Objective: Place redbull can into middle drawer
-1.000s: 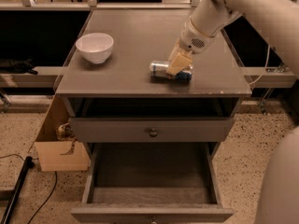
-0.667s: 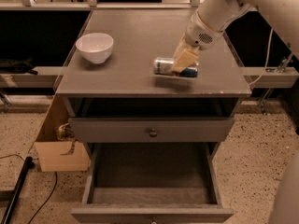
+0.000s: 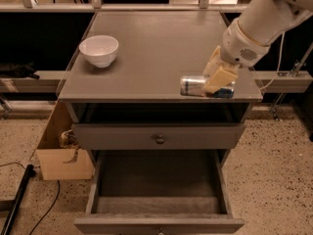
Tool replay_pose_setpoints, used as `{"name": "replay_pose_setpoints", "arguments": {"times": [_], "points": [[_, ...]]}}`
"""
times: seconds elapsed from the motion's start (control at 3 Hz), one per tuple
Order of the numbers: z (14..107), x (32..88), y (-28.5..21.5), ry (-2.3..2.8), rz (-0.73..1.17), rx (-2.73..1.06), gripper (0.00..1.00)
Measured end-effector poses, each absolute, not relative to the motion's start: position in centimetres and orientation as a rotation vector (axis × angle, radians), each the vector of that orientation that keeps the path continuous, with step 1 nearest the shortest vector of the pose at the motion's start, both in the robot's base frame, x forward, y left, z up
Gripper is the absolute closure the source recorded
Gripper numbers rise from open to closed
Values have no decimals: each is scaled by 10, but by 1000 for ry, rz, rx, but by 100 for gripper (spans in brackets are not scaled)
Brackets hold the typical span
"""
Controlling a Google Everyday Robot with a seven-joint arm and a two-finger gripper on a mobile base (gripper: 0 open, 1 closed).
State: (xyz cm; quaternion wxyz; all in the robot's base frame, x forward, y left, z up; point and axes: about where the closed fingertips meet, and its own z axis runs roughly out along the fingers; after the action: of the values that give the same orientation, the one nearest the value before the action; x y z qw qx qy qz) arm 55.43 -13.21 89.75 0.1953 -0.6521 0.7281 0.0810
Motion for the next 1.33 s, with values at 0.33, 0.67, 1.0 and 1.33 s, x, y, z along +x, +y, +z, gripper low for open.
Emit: {"name": "replay_pose_setpoints", "arguments": {"times": [0.33, 0.67, 1.0, 1.33], "points": [[884, 502, -160, 2092, 281, -1876, 100], [884, 502, -160, 2092, 281, -1876, 100], [870, 495, -159, 2093, 302, -1868, 100], [852, 473, -163, 2095, 347, -1823, 100]]}}
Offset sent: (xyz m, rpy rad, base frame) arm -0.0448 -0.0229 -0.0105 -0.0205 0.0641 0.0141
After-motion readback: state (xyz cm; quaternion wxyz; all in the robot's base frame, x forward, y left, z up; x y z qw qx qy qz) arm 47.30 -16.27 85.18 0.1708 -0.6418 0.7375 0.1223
